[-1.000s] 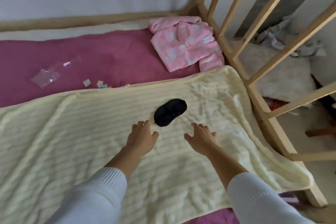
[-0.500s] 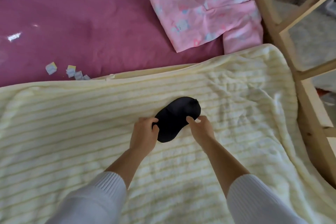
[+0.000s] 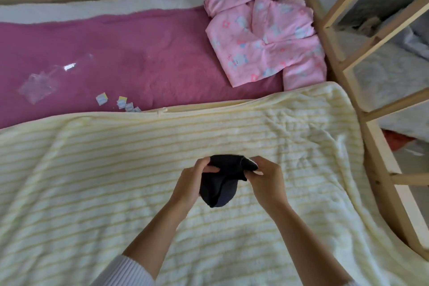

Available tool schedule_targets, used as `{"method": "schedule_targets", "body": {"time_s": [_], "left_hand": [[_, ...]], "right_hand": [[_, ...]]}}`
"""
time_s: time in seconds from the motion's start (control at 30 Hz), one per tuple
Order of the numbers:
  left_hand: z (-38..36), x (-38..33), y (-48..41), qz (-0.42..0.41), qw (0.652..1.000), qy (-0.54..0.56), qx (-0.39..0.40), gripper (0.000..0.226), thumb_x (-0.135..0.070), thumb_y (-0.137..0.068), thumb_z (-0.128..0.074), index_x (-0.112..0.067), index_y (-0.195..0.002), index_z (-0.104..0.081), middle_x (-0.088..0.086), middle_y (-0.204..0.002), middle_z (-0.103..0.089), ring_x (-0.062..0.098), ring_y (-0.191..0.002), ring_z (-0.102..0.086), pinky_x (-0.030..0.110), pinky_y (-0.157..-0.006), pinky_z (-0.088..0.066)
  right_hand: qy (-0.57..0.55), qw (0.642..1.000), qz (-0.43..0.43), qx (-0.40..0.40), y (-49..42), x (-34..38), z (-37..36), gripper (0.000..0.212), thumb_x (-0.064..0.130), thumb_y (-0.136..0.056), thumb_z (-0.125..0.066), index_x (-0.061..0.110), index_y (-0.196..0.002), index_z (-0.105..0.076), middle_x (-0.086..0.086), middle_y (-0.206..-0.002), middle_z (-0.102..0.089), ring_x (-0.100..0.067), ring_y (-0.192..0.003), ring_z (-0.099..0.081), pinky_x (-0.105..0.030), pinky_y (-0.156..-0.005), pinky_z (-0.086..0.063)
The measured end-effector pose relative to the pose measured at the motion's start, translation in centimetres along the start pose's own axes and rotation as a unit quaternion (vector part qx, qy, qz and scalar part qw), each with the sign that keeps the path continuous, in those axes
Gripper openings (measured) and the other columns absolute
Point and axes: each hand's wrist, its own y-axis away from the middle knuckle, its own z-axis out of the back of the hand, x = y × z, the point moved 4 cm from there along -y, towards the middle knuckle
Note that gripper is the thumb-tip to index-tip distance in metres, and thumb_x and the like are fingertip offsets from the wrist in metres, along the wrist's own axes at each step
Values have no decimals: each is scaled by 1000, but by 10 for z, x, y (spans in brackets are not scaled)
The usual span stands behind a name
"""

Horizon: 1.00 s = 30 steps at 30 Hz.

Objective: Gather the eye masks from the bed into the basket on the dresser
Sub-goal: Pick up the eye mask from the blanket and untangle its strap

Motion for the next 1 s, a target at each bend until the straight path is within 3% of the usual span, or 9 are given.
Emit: {"method": "schedule_targets", "body": {"time_s": [0.1,0.3,0.37,0.47,0.6,0.7,0.8,0.9,1.0], "left_hand": [[7,-12,47,18,1000,-10,11,63,-69,-78,-42,-20,-77,-81,-3,-97,-74,17,-95,-66,28,-68,-52],[19,-36,135,-49,998,39,-5,26,-31,-74,-68,-13,-91,-77,6,-91,-78,17,-77,-75,26,-58,-58],[20,-40,162,-75,995,73,-1,25,-29,-72,-72,-13,-91,-77,6,-89,-78,17,-78,-75,25,-57,-57],[24,-42,195,-119,988,99,-2,21,-24,-71,-75,-10,-87,-77,11,-90,-77,19,-79,-75,24,-59,-57],[36,-44,228,-165,977,133,-38,18,-7,-70,-76,-10,-68,-59,12,-85,-67,24,-74,-68,25,-52,-55],[42,-48,248,-185,969,154,-49,46,1,-68,-74,-14,-104,-50,7,-96,-59,24,-84,-62,31,-58,-53],[39,-50,265,-195,976,92,13,63,5,-69,-69,-23,-121,-49,2,-95,-61,20,-83,-62,32,-64,-54],[32,-49,282,-201,976,-66,58,46,-4,-63,-68,-22,-105,-68,2,-88,-65,19,-81,-62,33,-70,-54],[33,-48,294,-213,976,-54,10,28,-17,-56,-66,-16,-83,-71,1,-82,-63,20,-79,-59,33,-71,-47]], "right_hand": [[1,999,34,5,41,29,12,39,-8,-76,-61,29,-68,-71,19,-69,-71,3,-73,-64,-6,-60,-45],[-113,991,21,-62,126,70,32,38,17,-72,-64,24,-109,-57,8,-102,-65,-8,-91,-65,-15,-62,-49],[-148,988,10,-46,153,80,31,43,19,-64,-61,24,-106,-54,0,-101,-66,-13,-87,-65,-20,-63,-49],[-74,996,52,-13,183,99,27,44,11,-61,-64,23,-102,-55,-1,-92,-69,-13,-79,-67,-15,-51,-49],[-4,995,70,-68,205,120,40,32,-8,-70,-57,10,-96,-65,-4,-76,-74,-19,-65,-66,-24,-51,-50],[-61,994,71,-51,220,135,54,23,-12,-73,-60,6,-85,-69,-10,-73,-69,-25,-70,-63,-37,-68,-52],[-89,992,80,-32,236,150,67,21,-11,-81,-57,5,-74,-68,-10,-66,-62,-25,-64,-58,-34,-64,-51],[-172,981,86,-9,248,163,85,16,-10,-87,-47,-4,-83,-62,-13,-64,-61,-27,-62,-62,-33,-64,-54],[-260,962,86,7,258,170,106,20,-6,-90,-45,3,-74,-53,-7,-54,-54,-21,-48,-54,-32,-62,-56]]}}
